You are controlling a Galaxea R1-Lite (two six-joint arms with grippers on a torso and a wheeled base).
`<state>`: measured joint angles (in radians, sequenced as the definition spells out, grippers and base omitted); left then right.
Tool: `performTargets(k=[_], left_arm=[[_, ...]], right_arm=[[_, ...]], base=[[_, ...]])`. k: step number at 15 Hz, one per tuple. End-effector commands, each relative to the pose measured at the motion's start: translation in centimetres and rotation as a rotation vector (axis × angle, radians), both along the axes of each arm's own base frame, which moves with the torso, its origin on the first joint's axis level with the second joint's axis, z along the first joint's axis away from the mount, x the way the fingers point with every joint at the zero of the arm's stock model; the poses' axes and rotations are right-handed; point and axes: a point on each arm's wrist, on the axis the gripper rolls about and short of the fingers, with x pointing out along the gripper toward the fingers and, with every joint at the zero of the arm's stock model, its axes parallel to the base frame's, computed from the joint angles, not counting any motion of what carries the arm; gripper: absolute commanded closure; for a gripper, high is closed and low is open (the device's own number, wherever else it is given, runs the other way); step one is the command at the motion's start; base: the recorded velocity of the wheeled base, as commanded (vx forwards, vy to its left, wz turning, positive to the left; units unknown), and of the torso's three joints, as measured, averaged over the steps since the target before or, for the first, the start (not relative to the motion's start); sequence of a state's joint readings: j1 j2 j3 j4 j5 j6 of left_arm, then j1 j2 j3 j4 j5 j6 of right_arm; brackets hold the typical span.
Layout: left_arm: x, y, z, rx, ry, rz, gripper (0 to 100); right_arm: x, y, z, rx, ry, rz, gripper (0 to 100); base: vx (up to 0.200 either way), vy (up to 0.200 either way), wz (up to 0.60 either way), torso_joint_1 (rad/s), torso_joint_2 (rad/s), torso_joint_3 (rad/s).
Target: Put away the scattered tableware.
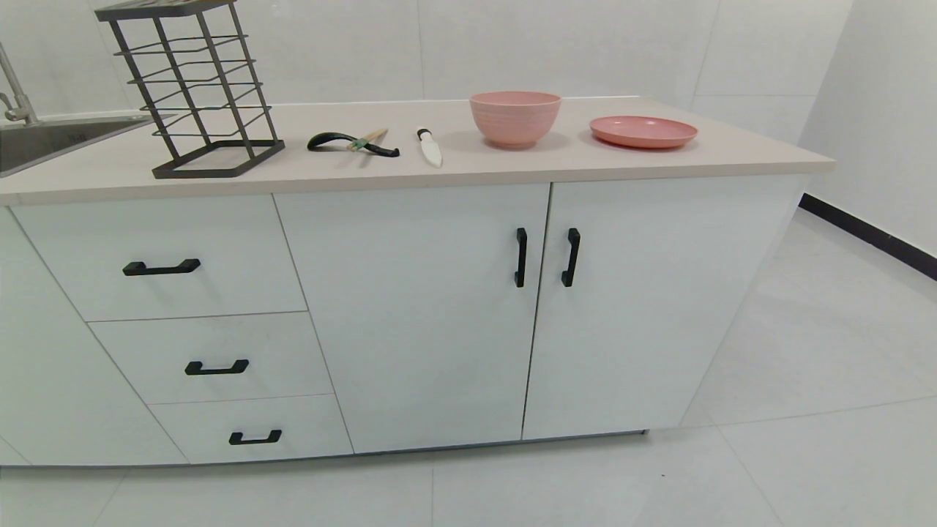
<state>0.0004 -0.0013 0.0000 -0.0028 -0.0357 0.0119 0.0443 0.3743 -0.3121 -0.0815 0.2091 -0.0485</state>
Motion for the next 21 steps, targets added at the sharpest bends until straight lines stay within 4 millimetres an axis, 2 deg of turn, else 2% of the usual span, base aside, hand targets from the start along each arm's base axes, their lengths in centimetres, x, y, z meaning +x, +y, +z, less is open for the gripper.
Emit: performTargets(k=[1,3,5,6,8,9,10,16,18,21], left_arm=[[0.0,0.0,0.0,0.000,0.001,-0.001,0],[0.0,0.0,0.0,0.000,0.001,-0.001,0],[0.0,0.0,0.0,0.000,0.001,0.002,0],[0.0,0.0,0.0,0.000,0.001,-0.001,0],[0.0,0.0,0.0,0.000,0.001,-0.001,0],[0.0,0.0,0.0,0.000,0.001,-0.001,0],[0.0,0.0,0.0,0.000,0.001,-0.001,0],[0.0,0.0,0.0,0.000,0.001,-0.001,0],[0.0,0.0,0.0,0.002,0.001,-0.003,0],[0.0,0.0,0.0,0.002,0.002,-0.003,0]], right_arm=[[3.9,0.3,2.0,-0.013,0.128,0.046,0],[6.7,0.6,3.2,-0.015,0.135,0.046,0],[10.0,0.9,3.6,-0.015,0.130,0.061,0],[12.7,1.3,3.1,-0.016,0.143,0.138,0],[15.8,1.6,2.2,-0.043,0.164,0.211,0],[18.8,2.0,1.0,-0.069,0.173,0.234,0],[20.3,2.3,0.1,-0.075,0.176,0.257,0],[26.9,6.0,-3.3,-0.088,0.220,0.424,0],[29.9,7.7,-4.3,-0.102,0.216,0.477,0],[34.0,9.1,-5.8,-0.099,0.186,0.517,0]], base=[[0.000,0.000,0.00,0.000,0.00,0.000],[0.000,0.000,0.00,0.000,0.00,0.000],[0.000,0.000,0.00,0.000,0.00,0.000],[0.000,0.000,0.00,0.000,0.00,0.000],[0.000,0.000,0.00,0.000,0.00,0.000],[0.000,0.000,0.00,0.000,0.00,0.000],[0.000,0.000,0.00,0.000,0.00,0.000],[0.000,0.000,0.00,0.000,0.00,0.000],[0.000,0.000,0.00,0.000,0.00,0.000],[0.000,0.000,0.00,0.000,0.00,0.000]])
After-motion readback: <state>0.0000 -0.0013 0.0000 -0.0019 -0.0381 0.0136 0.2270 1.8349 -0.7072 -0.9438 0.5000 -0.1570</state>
